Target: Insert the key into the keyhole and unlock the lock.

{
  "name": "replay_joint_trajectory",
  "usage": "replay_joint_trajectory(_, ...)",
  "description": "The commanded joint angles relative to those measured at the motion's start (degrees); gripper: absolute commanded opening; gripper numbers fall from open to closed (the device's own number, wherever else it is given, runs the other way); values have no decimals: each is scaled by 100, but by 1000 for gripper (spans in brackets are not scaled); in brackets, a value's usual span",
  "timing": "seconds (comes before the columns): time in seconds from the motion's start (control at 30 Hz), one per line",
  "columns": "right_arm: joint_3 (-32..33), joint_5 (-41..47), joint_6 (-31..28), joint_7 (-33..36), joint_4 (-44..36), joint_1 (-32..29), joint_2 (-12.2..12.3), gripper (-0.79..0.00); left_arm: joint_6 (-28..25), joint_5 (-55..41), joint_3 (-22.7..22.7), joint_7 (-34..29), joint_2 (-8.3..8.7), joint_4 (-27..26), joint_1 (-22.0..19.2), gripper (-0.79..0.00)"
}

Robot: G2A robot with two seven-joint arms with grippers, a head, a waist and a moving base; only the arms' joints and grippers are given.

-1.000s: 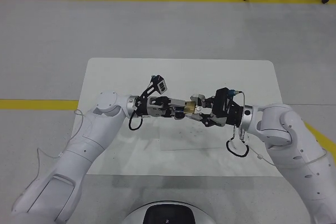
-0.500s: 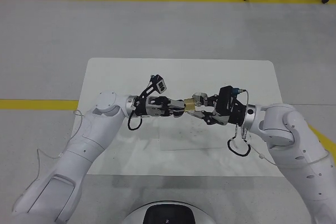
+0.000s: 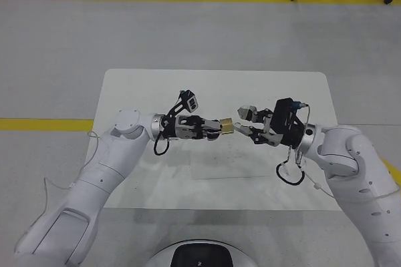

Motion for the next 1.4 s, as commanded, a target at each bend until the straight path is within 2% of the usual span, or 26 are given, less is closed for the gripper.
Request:
replay_joint_trajectory(0.0, 182, 2, 11, -133, 8, -132, 17, 0, 79, 70, 37, 21, -7, -11, -27, -785)
replay_joint_trajectory(0.17, 722, -25, 64, -542, -29, -584, 62, 0, 436, 768, 323, 306, -42, 184, -271, -785)
replay_joint_trajectory(0.33, 1190, -100, 120, -916, -150, -1071, 87, 0, 745, 1869, 941, 774, -187, 633, -689, -785)
replay_joint_trajectory(0.43, 1404, -118, 213, -1113, -243, -1321, 87, 0, 778, 2225, 1345, 946, -355, 891, -880, -785)
replay_joint_trajectory(0.6, 1404, -118, 213, -1113, -243, -1321, 87, 0, 739, 2563, 1963, 1121, -722, 1397, -1185, -785)
replay_joint_trajectory(0.83, 1404, -118, 213, -1113, -243, -1321, 87, 0, 518, 2483, 2310, 1447, -1203, 2245, -1543, -785)
replay_joint_trajectory(0.9, 1404, -118, 213, -1113, -243, -1321, 87, 0, 457, 2468, 2356, 1468, -1302, 2464, -1610, -606)
replay_joint_trajectory(0.93, 1404, -118, 213, -1113, -243, -1321, 87, 0, 420, 2463, 2368, 1474, -1342, 2578, -1639, -434)
replay_joint_trajectory(1.0, 1404, -118, 213, -1113, -243, -1321, 87, 0, 339, 2440, 2371, 1476, -1408, 2768, -1693, -157)
replay_joint_trajectory(1.03, 1404, -118, 213, -1113, -243, -1321, 87, 0, 298, 2408, 2355, 1480, -1433, 2850, -1715, -52)
replay_joint_trajectory(1.07, 1404, -118, 213, -1113, -243, -1321, 87, 0, 249, 2364, 2330, 1477, -1453, 2926, -1733, 0)
replay_joint_trajectory(1.23, 1404, -118, 213, -1113, -243, -1321, 87, 0, -58, 2170, 2143, 1401, -1463, 3198, -1813, 0)
replay_joint_trajectory(1.37, 1404, -118, 213, -1113, -243, -1321, 87, 0, -353, 2057, 1918, 1361, -1361, 3307, -1857, 0)
